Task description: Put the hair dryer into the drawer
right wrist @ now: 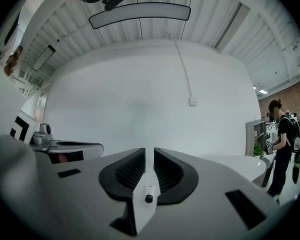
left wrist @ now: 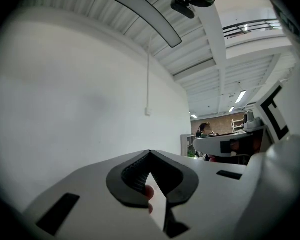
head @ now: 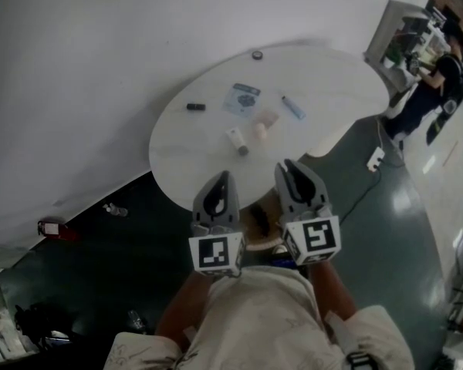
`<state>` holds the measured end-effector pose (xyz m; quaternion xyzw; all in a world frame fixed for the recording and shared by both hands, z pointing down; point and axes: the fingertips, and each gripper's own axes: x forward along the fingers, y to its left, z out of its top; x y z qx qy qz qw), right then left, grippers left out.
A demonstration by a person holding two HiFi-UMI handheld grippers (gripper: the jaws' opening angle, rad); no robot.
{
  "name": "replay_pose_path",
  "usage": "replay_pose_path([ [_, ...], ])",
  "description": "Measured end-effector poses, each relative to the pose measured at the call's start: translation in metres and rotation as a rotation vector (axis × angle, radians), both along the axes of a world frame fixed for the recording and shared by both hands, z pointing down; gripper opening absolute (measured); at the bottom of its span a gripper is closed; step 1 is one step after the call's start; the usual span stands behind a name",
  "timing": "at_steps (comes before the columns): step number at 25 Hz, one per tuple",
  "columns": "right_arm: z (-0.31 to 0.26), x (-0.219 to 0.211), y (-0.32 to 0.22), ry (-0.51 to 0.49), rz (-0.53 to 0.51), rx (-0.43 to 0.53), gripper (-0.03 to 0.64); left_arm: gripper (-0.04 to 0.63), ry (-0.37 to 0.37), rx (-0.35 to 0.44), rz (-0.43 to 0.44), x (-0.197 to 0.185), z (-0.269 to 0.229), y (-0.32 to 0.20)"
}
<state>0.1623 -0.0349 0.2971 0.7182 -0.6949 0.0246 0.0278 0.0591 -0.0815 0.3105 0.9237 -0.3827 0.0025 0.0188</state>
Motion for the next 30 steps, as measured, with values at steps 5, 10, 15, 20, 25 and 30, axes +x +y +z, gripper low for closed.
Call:
replay_pose_path([
  [5, 0.0, 0.0, 0.001, 0.048, 0.027, -0.001, 0.006, 0.002, 0.026, 0.003, -0.003, 0.001, -0.008, 0.002],
  [10, 0.003, -0.002, -0.001, 0.074, 0.035, -0.023, 0.005, 0.002, 0.025, 0.01, -0.009, 0.001, -0.01, 0.002],
  [15, 0.005, 0.002, 0.001, 0.086, 0.044, -0.036, 0.006, 0.002, 0.023, 0.009, -0.009, 0.002, -0.008, 0.002],
  [20, 0.008, 0.004, 0.003, 0.096, 0.05, -0.052, 0.006, 0.002, 0.03, 0.006, -0.007, 0.002, -0.007, 0.003],
  [25, 0.008, 0.005, 0.005, 0.104, 0.061, -0.056, 0.006, 0.002, 0.031, 0.002, -0.01, 0.0, -0.007, 0.003],
  [30, 0.011, 0.006, 0.005, 0.104, 0.071, -0.067, 0.006, 0.002, 0.037, 0.021, -0.01, -0.002, -0.008, 0.002],
])
